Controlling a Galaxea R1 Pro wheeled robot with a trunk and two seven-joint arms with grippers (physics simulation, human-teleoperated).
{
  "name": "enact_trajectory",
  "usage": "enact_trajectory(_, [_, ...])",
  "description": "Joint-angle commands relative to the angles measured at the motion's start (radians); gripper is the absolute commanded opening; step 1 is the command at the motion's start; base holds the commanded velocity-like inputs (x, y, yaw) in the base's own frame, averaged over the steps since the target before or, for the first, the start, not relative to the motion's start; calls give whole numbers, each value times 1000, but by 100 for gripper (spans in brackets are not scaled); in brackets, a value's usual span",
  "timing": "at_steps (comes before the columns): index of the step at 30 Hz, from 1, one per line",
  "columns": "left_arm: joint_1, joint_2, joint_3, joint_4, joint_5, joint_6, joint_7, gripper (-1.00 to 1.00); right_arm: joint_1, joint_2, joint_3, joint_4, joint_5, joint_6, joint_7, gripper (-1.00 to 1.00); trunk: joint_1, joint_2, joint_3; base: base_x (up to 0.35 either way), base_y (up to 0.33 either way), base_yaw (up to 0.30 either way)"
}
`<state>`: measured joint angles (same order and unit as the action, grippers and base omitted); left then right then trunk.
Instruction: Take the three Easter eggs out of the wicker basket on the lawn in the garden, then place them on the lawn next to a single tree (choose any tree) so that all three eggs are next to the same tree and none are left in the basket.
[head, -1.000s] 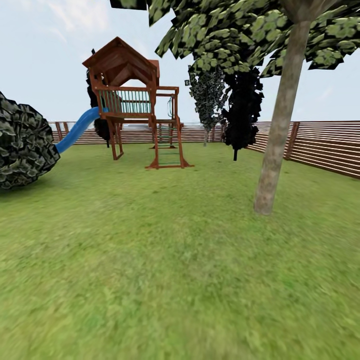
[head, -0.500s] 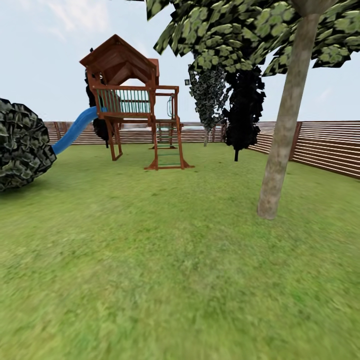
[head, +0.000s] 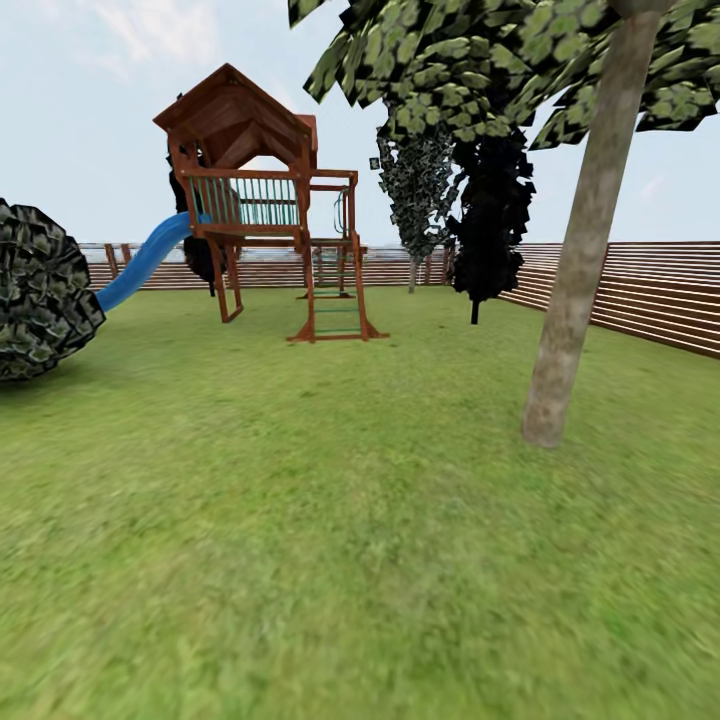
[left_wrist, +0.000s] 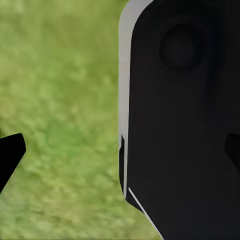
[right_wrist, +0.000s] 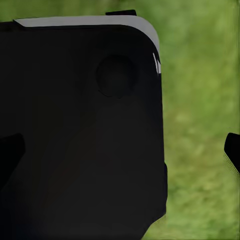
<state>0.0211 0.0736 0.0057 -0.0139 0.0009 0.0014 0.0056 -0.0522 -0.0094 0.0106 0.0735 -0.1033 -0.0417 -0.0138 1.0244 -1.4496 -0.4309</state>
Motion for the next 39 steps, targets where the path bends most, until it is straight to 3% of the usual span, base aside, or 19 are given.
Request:
enact_trajectory(1, [0, 0, 0, -1, 0, 0, 1, 100, -1, 0, 2, 3, -10, -4, 0, 100, 1, 0, -1, 328, 0, 0])
enact_trajectory(39, [0, 0, 0, -1, 0, 0, 1, 100, -1, 0, 3, 3, -10, -4, 0, 100, 1, 0, -1, 328, 0, -13])
